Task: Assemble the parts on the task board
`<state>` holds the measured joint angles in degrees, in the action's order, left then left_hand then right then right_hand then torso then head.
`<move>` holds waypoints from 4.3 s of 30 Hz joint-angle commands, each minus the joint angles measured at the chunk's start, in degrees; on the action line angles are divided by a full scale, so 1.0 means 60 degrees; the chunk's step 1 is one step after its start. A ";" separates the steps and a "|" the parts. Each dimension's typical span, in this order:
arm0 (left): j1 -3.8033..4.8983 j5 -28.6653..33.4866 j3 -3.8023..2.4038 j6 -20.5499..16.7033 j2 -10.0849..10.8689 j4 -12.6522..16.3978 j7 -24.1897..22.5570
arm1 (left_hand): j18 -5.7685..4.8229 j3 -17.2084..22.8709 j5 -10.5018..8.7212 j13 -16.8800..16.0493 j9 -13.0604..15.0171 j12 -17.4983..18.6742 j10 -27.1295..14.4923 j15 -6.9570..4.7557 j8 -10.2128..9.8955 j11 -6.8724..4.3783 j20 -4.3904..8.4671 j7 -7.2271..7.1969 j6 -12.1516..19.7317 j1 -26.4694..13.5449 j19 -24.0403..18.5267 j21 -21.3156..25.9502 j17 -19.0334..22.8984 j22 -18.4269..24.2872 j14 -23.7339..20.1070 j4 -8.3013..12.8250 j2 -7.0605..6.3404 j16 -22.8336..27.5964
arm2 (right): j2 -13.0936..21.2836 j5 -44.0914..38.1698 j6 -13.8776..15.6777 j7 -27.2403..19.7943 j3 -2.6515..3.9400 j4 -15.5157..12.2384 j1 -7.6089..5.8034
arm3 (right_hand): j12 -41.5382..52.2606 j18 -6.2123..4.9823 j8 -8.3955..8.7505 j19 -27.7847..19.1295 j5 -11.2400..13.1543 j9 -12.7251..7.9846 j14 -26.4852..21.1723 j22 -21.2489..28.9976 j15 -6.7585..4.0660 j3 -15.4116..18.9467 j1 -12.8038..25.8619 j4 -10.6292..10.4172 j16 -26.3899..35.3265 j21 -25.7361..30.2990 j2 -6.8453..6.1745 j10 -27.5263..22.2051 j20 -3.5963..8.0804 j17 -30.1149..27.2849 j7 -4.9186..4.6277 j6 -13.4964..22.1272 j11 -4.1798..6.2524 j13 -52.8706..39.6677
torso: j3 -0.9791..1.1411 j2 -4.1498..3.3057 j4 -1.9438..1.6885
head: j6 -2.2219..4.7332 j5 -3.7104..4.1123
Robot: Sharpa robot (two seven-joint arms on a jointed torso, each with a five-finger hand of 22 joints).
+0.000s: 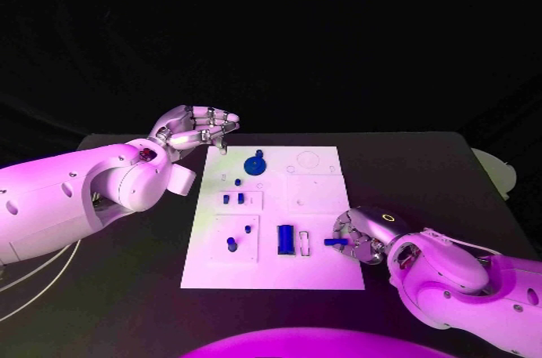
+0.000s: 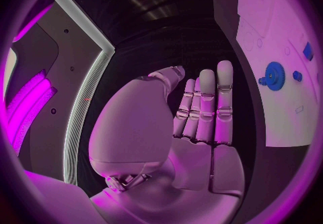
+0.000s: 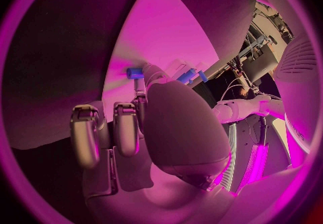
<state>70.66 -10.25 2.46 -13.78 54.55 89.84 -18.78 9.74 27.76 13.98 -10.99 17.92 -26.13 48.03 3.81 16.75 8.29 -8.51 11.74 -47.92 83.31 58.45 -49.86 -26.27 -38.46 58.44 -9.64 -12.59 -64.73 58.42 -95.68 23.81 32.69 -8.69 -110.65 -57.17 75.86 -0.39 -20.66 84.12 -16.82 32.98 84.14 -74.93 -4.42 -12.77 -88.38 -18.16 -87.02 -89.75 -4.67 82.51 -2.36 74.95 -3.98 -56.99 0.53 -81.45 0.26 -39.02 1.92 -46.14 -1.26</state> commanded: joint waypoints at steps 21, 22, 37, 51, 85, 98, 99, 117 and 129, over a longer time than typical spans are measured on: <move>0.0004 0.0041 -0.0006 0.0128 -0.0033 0.0039 -0.0056 | 0.0143 0.0052 0.0064 0.0011 -0.0015 -0.0049 -0.0082 -0.0012 0.0067 -0.0003 -0.0023 -0.0015 0.0073 -0.0029 -0.0064 0.0044 0.0013 0.0004 -0.0083 -0.0027 0.0036 -0.0041 | -0.0610 0.2579 0.0644 -0.0149 0.0006 -0.0115 -0.0212 | 0.0145 0.0065 -0.0374 0.0980 -0.0239 0.0542 0.0720 -0.2511 0.0047 -0.2235 0.1818 0.0311 -0.0026 -0.0042 -0.0553 0.0192 0.0035 0.1206 0.0038 -0.0033 0.0006 0.0111 | -0.0003 -0.0014 0.0006 | -0.0025 -0.0013; 0.0004 0.0041 -0.0006 0.0131 -0.0033 0.0040 -0.0057 | 0.0143 0.0052 0.0064 0.0011 -0.0015 -0.0049 -0.0082 -0.0012 0.0067 -0.0003 -0.0023 -0.0015 0.0073 -0.0029 -0.0064 0.0044 0.0013 0.0004 -0.0083 -0.0027 0.0036 -0.0041 | -0.0660 0.2651 0.0601 -0.0153 0.0005 -0.0082 -0.0205 | 0.0158 0.0065 -0.0377 0.0980 -0.0212 0.0547 0.0720 -0.2511 0.0047 -0.2260 0.1935 0.0298 -0.0024 -0.0042 -0.0555 0.0200 0.0034 0.1202 0.0040 -0.0043 0.0007 0.0101 | -0.0004 -0.0015 0.0005 | -0.0027 -0.0010; 0.0004 0.0041 -0.0006 0.0141 -0.0026 0.0055 -0.0047 | 0.0143 0.0052 0.0064 0.0011 -0.0015 -0.0049 -0.0082 -0.0012 0.0067 -0.0003 -0.0023 -0.0015 0.0073 -0.0029 -0.0064 0.0044 0.0013 0.0004 -0.0083 -0.0027 0.0036 -0.0041 | -0.1135 0.3049 0.0331 -0.0089 -0.0001 0.0301 -0.0082 | 0.0256 0.0065 -0.0367 0.0980 0.0268 0.0540 0.0727 -0.2511 0.0052 -0.2355 0.3666 0.0258 -0.0033 -0.0042 -0.0445 0.0257 0.0026 0.1228 0.0046 -0.0191 0.0003 0.0014 | 0.0003 -0.0024 0.0004 | -0.0047 -0.0018; 0.0004 0.0041 -0.0006 0.0144 -0.0015 0.0061 -0.0031 | 0.0143 0.0052 0.0064 0.0011 -0.0015 -0.0049 -0.0082 -0.0012 0.0067 -0.0003 -0.0023 -0.0015 0.0073 -0.0029 -0.0064 0.0044 0.0013 0.0004 -0.0083 -0.0027 0.0036 -0.0041 | -0.1245 0.3042 0.0219 -0.0083 0.0000 0.0414 -0.0080 | 0.0317 0.0065 -0.0386 0.0980 0.0887 0.0544 0.0731 -0.2511 0.0050 -0.2325 0.4554 0.0246 -0.0037 -0.0042 -0.0485 0.0289 0.0028 0.1242 0.0055 -0.0277 0.0006 -0.0043 | 0.0003 -0.0010 0.0012 | -0.0083 -0.0029; 0.0005 0.0041 -0.0005 0.0138 0.0035 0.0055 -0.0013 | 0.0143 0.0062 0.0064 0.0016 -0.0018 -0.0078 -0.0103 -0.0011 0.0084 0.0000 -0.0023 -0.0013 0.0081 -0.0026 -0.0064 0.0044 0.0025 0.0002 -0.0090 -0.0020 0.0035 -0.0053 | -0.0724 0.2674 0.0554 -0.0840 0.0000 0.0070 -0.0070 | 0.0277 0.0065 -0.0425 0.0980 0.0135 0.0623 0.0727 -0.2511 0.0024 -0.1368 0.4762 0.0333 -0.0031 -0.0042 -0.0761 0.0275 0.0058 0.1239 0.0080 -0.0243 0.0029 -0.0049 | 0.0015 -0.0007 0.0005 | -0.0078 -0.0099; 0.0004 0.0041 -0.0005 0.0138 0.0030 0.0043 -0.0014 | 0.0143 0.0062 0.0064 0.0016 -0.0018 -0.0078 -0.0103 -0.0011 0.0084 0.0000 -0.0023 -0.0013 0.0081 -0.0026 -0.0064 0.0044 0.0025 0.0002 -0.0090 -0.0020 0.0035 -0.0053 | -0.0498 0.2967 0.0156 -0.1045 -0.0002 0.0035 -0.0051 | 0.0285 0.0065 -0.0427 0.0980 0.0227 0.0626 0.0729 -0.2511 0.0027 -0.1308 0.4688 0.0303 -0.0036 -0.0042 -0.0750 0.0280 0.0057 0.1250 0.0079 -0.0246 0.0027 -0.0056 | 0.0004 0.0000 0.0018 | -0.0070 -0.0091; 0.0004 0.0041 -0.0005 0.0140 0.0028 0.0042 -0.0013 | 0.0143 0.0062 0.0064 0.0016 -0.0018 -0.0078 -0.0103 -0.0011 0.0084 0.0000 -0.0023 -0.0013 0.0081 -0.0026 -0.0064 0.0044 0.0025 0.0002 -0.0090 -0.0020 0.0035 -0.0053 | -0.0513 0.2977 0.0138 -0.1048 -0.0002 0.0044 -0.0046 | 0.0288 0.0065 -0.0427 0.0980 0.0234 0.0626 0.0729 -0.2511 0.0027 -0.1302 0.4665 0.0307 -0.0035 -0.0042 -0.0751 0.0281 0.0057 0.1248 0.0079 -0.0246 0.0028 -0.0059 | 0.0005 -0.0004 0.0015 | -0.0071 -0.0094; 0.0004 0.0041 -0.0005 0.0134 0.0028 0.0034 -0.0009 | 0.0143 0.0069 0.0065 0.0021 -0.0020 -0.0101 -0.0118 -0.0009 0.0097 0.0002 -0.0025 -0.0012 0.0087 -0.0036 -0.0064 0.0045 0.0035 0.0002 -0.0094 -0.0027 0.0045 -0.0064 | -0.0686 0.3004 -0.0043 -0.1035 -0.0003 0.0158 -0.0027 | 0.0286 0.0065 -0.0428 0.0980 0.0286 0.0630 0.0730 -0.2511 0.0026 -0.1242 0.4490 0.0331 -0.0036 -0.0042 -0.0775 0.0281 0.0056 0.1253 0.0079 -0.0243 0.0030 -0.0060 | -0.0001 -0.0008 0.0013 | -0.0093 -0.0114; 0.0004 0.0041 -0.0004 0.0127 0.0032 0.0032 -0.0009 | 0.0143 0.0069 0.0065 0.0021 -0.0020 -0.0101 -0.0118 -0.0009 0.0097 0.0002 -0.0025 -0.0012 0.0087 -0.0036 -0.0064 0.0045 0.0035 0.0002 -0.0094 -0.0027 0.0045 -0.0064 | -0.0705 0.2978 -0.0071 -0.1017 -0.0003 0.0208 -0.0026 | 0.0292 0.0065 -0.0431 0.0980 0.0289 0.0632 0.0731 -0.2511 0.0026 -0.1239 0.4446 0.0328 -0.0038 -0.0042 -0.0751 0.0284 0.0056 0.1259 0.0082 -0.0249 0.0031 -0.0065 | 0.0008 -0.0011 0.0015 | -0.0098 -0.0116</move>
<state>70.65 -10.25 2.46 -13.75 54.81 89.94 -18.48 9.74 27.92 13.98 -10.96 17.88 -26.41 47.62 3.60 16.95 8.30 -8.51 11.74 -47.92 83.31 58.45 -49.86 -26.11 -38.46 58.24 -9.80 -12.59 -64.72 54.28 -77.54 24.39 26.89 -8.69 -109.44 -57.40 77.52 -0.38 -23.05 84.11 -15.29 36.69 84.13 -74.90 -4.41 -20.62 -61.18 -16.27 -87.02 -89.75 -9.13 83.78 -2.37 74.91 -3.58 -58.64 0.67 -74.91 0.30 -39.09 1.99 -46.75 -1.96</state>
